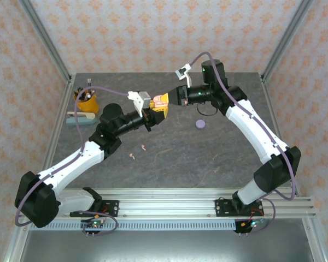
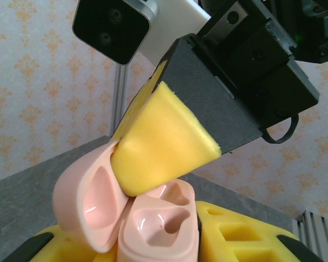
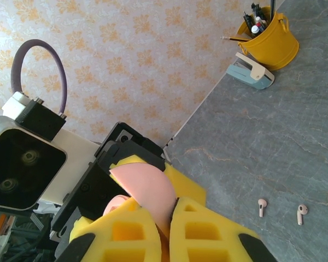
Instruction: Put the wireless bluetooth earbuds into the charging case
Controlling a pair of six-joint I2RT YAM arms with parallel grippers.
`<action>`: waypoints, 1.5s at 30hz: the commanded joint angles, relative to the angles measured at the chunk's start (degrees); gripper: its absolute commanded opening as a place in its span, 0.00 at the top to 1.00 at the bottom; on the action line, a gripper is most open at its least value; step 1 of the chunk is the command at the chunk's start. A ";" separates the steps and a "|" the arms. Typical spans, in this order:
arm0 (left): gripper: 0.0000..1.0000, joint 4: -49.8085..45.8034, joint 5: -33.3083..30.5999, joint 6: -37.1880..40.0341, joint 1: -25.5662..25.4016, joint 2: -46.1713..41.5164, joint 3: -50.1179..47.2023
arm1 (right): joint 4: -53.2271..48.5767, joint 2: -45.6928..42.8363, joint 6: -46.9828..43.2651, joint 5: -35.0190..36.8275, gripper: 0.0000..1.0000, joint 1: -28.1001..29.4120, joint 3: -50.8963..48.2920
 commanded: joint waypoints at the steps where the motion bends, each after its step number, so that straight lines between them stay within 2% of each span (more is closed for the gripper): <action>1: 0.71 0.74 1.95 0.96 0.11 -1.32 1.71 | 0.46 -1.02 -0.90 -0.09 0.94 -0.29 0.78; 7: 0.80 -0.89 2.31 1.46 0.09 -1.04 2.49 | 0.89 -1.05 -0.31 0.66 0.90 -0.44 0.85; 13: 0.81 -1.51 2.58 1.62 0.13 -0.70 2.70 | 1.60 -1.23 0.30 0.97 0.88 -0.64 1.22; 17: 0.83 -1.59 2.41 1.95 0.09 -0.70 2.56 | 1.49 -1.29 0.27 1.36 0.79 -0.82 1.66; 21: 0.89 -2.11 2.42 3.03 0.06 -0.63 2.33 | 2.03 -1.37 0.71 1.39 0.79 -0.90 1.84; 23: 0.89 -2.21 2.40 4.06 0.10 -0.70 1.95 | 2.22 -1.45 0.76 1.33 0.82 -0.86 1.94; 26: 0.90 -1.30 2.58 5.69 0.14 -1.03 0.82 | 1.81 -1.67 0.24 0.98 0.80 -0.90 1.88; 31: 0.91 0.43 0.72 7.88 0.11 -1.58 -1.19 | 1.51 -2.61 -0.06 1.61 0.65 -0.99 1.23; 36: 0.94 1.53 0.03 9.37 0.12 -1.11 -2.46 | 1.60 -3.05 0.10 2.05 0.62 -1.08 1.07; 40: 0.94 1.81 -2.10 10.71 0.14 -0.94 -3.47 | 1.65 -3.71 0.14 2.63 0.40 -1.31 0.87; 43: 0.95 2.67 -5.62 11.68 0.14 -0.93 -4.94 | 2.01 -4.96 0.69 3.85 0.33 -1.77 0.66; 45: 0.95 3.57 -8.05 12.14 0.14 -0.82 -5.92 | 2.22 -6.06 1.42 4.82 0.32 -2.04 0.53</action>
